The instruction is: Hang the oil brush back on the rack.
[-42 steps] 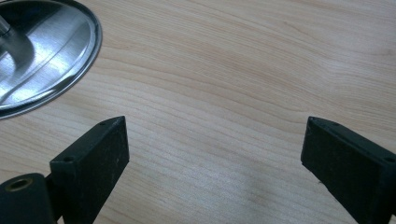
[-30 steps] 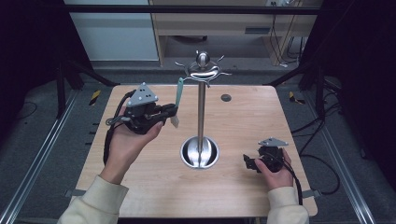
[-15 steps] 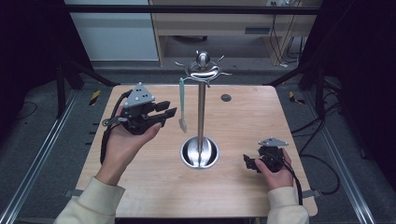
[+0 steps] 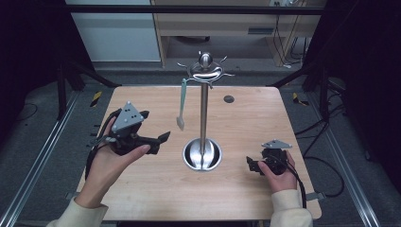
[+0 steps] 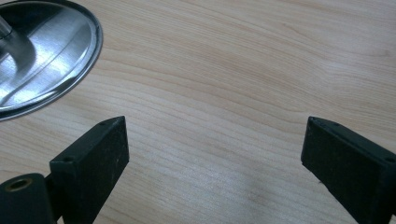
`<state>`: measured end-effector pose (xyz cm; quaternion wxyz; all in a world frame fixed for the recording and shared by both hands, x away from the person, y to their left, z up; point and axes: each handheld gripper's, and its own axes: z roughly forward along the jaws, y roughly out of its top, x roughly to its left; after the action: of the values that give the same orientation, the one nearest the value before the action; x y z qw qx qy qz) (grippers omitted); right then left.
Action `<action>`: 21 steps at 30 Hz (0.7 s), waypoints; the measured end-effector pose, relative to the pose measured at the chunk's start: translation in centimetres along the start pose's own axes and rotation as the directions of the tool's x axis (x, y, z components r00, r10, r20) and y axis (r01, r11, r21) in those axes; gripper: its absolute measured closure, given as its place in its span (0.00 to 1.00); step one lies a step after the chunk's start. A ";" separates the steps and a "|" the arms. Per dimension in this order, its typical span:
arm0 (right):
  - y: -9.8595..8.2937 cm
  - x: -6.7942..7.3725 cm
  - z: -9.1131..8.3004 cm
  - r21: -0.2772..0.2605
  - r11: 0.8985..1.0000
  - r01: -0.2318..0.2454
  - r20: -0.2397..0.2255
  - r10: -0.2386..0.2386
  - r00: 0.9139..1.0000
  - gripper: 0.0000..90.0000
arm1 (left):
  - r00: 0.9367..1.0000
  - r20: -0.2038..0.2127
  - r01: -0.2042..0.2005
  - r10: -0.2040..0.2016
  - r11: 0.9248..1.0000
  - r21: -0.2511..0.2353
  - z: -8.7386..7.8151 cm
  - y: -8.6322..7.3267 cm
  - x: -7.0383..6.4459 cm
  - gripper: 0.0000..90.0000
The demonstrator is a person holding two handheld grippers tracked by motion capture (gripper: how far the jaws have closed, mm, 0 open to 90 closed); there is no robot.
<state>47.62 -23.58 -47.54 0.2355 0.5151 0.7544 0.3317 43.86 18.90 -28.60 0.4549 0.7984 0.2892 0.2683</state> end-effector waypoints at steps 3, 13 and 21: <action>0.0 0.0 0.0 -0.003 1.000 -0.001 0.000 0.001 1.000 0.09 | 1.000 -0.005 -0.001 0.001 1.000 0.014 -0.2 -1.5 0.0 0.08; 0.0 0.0 0.0 -0.004 1.000 0.002 0.008 -0.002 1.000 0.09 | 0.999 0.045 -0.005 0.002 0.997 0.082 1.2 -5.7 -0.7 0.05; -0.1 0.0 0.0 -0.002 1.000 0.003 0.008 -0.003 1.000 0.09 | 0.998 0.055 -0.026 0.018 0.988 0.151 2.4 -8.4 -1.6 0.05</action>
<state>47.58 -23.65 -47.57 0.2398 0.5153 0.7536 0.3302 42.57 19.88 -37.40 0.3974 0.8407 0.2878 0.2290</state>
